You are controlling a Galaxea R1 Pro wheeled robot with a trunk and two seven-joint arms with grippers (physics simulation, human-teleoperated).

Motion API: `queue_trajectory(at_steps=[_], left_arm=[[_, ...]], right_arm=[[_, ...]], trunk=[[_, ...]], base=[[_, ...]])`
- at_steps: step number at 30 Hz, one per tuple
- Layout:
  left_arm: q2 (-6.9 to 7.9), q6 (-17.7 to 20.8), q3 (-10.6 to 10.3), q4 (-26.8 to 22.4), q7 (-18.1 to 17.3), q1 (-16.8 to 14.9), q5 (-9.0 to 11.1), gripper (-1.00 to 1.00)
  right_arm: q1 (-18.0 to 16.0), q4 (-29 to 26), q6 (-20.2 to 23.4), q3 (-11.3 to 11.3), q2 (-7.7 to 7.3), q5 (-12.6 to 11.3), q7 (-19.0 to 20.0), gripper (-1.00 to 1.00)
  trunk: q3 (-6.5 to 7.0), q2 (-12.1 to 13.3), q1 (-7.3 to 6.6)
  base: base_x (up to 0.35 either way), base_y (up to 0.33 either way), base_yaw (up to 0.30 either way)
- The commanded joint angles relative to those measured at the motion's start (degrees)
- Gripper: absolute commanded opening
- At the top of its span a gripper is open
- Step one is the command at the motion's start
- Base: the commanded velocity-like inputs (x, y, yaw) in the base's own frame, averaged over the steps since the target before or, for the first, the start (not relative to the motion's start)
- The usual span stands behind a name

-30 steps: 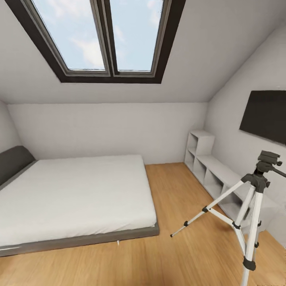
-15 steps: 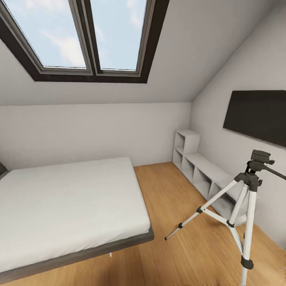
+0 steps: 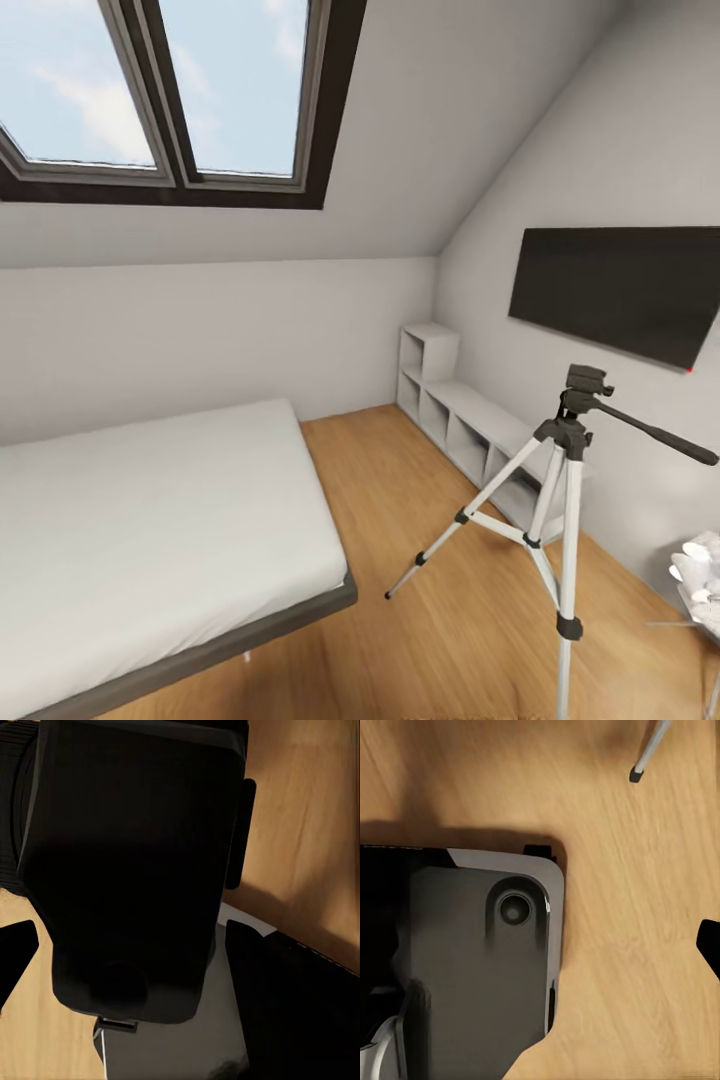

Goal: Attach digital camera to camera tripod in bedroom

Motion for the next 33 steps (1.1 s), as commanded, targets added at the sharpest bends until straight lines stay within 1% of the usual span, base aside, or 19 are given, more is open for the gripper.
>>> queue_trajectory(at_steps=[1,33], left_arm=[[-0.01,-0.1,-0.5,0.0,0.1,0.0,0.4,-1.0],[-0.05,0.0,-0.5,0.0,0.1,0.0,0.4,-1.0]], right_arm=[[-0.1,0.2,-0.3,-0.5,-0.04,0.5,0.1,1.0],[-0.1,0.2,-0.3,-0.6,-0.04,0.5,0.1,1.0]], trunk=[[-0.02,0.0,0.02],[-0.02,0.0,0.02]], base=[[0.0,0.0,-0.286],[0.0,0.0,-0.286]])
